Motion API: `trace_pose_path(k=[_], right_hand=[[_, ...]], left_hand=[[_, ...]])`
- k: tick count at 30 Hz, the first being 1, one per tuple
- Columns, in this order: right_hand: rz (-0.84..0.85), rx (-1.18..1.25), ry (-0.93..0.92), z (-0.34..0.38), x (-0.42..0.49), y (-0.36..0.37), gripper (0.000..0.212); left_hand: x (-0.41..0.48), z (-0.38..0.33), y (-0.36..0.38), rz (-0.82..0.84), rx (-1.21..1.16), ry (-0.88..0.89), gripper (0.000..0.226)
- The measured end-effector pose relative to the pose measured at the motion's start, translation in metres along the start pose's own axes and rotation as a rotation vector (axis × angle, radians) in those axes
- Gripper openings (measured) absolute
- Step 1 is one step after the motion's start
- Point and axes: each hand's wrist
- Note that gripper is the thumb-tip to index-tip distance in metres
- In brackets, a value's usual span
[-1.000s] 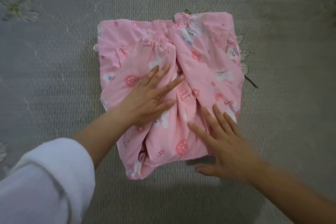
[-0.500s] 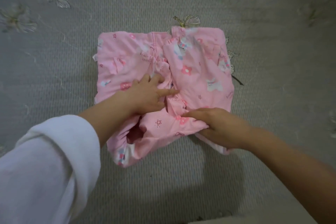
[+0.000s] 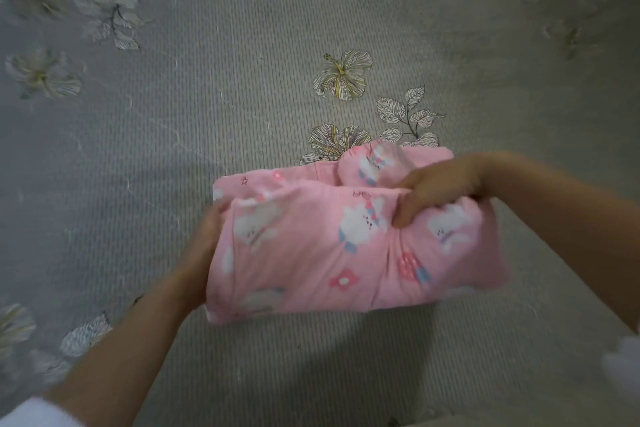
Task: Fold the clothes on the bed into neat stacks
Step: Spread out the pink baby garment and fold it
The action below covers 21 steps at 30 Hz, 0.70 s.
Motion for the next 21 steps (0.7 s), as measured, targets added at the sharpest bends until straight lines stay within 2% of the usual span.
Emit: trace_pose_path(k=[1,2,3,5,6,7,8,9,11,12,15,18,21], right_hand=[[-0.032,-0.131,-0.006,0.008,0.003,-0.008,0.031],[-0.058,-0.253,-0.014,0.017,0.006,-0.015,0.027],[-0.082,-0.348,-0.016,0.025,0.009,-0.021,0.021],[-0.123,-0.466,-0.022,0.039,0.015,-0.029,0.014],[-0.159,-0.532,-0.026,0.044,0.018,-0.031,0.019],[-0.208,-0.605,-0.035,0.049,0.02,-0.031,0.023],[-0.277,-0.676,-0.056,0.053,0.021,-0.03,0.023],[-0.378,-0.757,-0.078,0.054,0.021,-0.026,0.018],[-0.71,-0.942,-0.147,0.047,0.022,-0.007,0.011],[-0.882,-1.012,-0.205,0.039,0.021,0.008,0.018],[-1.243,-0.957,-0.426,0.008,0.018,0.06,0.033],[-1.314,-0.885,-0.394,-0.035,0.023,0.092,0.045],[-1.244,-0.756,-0.291,-0.051,0.037,0.091,0.049]], left_hand=[[-0.004,-0.009,-0.002,0.047,-0.089,0.124,0.049],[-0.01,-0.014,-0.002,0.025,-0.102,0.264,0.037],[-0.011,-0.012,-0.003,-0.079,-0.004,0.428,0.027],[-0.021,-0.011,0.0,-0.307,0.435,0.816,0.039],[-0.024,-0.007,0.007,-0.313,0.697,1.03,0.046],[-0.024,-0.002,0.016,-0.277,0.946,1.172,0.049],[-0.024,0.001,0.027,-0.224,1.14,1.203,0.05],[-0.021,0.005,0.036,-0.208,1.279,1.127,0.052],[-0.011,0.008,0.049,-0.197,1.437,0.818,0.059],[-0.004,0.01,0.049,-0.234,1.448,0.721,0.061],[0.007,0.019,0.049,-0.271,1.383,0.684,0.062],[0.01,0.031,0.048,-0.295,1.342,0.761,0.059],[0.013,0.038,0.048,-0.317,1.347,0.788,0.059]])
Point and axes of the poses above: each hand's wrist, its own x-axis towards the middle knuckle, its own y-axis out of the palm, z = x × y, and after that the axes turned 7 degrees about -y, right-handed
